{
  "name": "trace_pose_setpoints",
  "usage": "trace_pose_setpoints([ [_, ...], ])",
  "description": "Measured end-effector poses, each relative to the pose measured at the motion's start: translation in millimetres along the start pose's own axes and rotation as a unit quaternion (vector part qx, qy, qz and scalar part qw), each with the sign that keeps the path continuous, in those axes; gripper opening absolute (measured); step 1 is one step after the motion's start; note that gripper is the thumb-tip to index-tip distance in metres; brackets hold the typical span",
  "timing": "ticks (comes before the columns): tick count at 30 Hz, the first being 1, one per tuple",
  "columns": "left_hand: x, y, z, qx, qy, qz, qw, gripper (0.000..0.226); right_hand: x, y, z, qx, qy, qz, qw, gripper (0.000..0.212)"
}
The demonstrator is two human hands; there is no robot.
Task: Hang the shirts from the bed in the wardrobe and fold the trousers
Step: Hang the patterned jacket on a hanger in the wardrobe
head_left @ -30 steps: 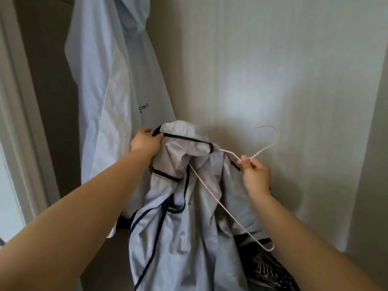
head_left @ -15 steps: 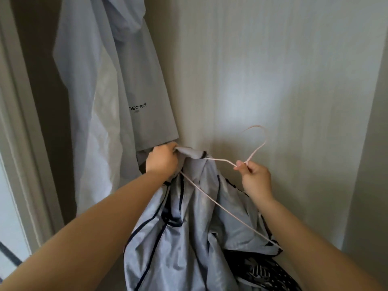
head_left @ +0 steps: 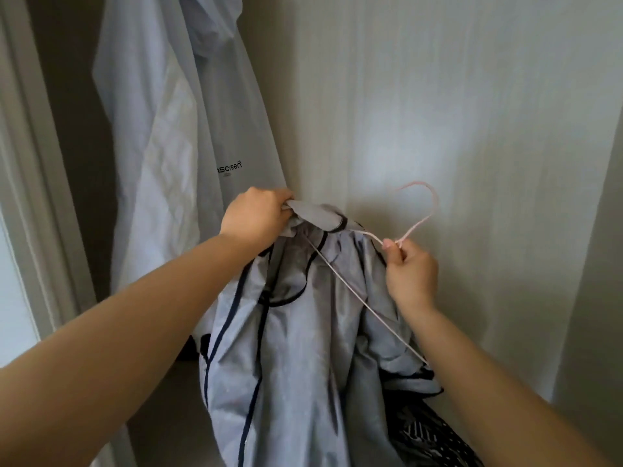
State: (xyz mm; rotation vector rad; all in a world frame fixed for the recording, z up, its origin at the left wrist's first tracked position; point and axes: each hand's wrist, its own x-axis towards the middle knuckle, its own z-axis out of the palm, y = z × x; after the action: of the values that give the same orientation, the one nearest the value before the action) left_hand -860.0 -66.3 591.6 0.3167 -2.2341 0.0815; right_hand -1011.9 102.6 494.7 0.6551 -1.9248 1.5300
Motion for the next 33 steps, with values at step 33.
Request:
trace_pose_setpoints([
  [33,-21,61,48,0.175,-0.197,0.174,0.949,0.053,-20,15,-3,0.133,-0.097,0.029,0.986,0.045],
])
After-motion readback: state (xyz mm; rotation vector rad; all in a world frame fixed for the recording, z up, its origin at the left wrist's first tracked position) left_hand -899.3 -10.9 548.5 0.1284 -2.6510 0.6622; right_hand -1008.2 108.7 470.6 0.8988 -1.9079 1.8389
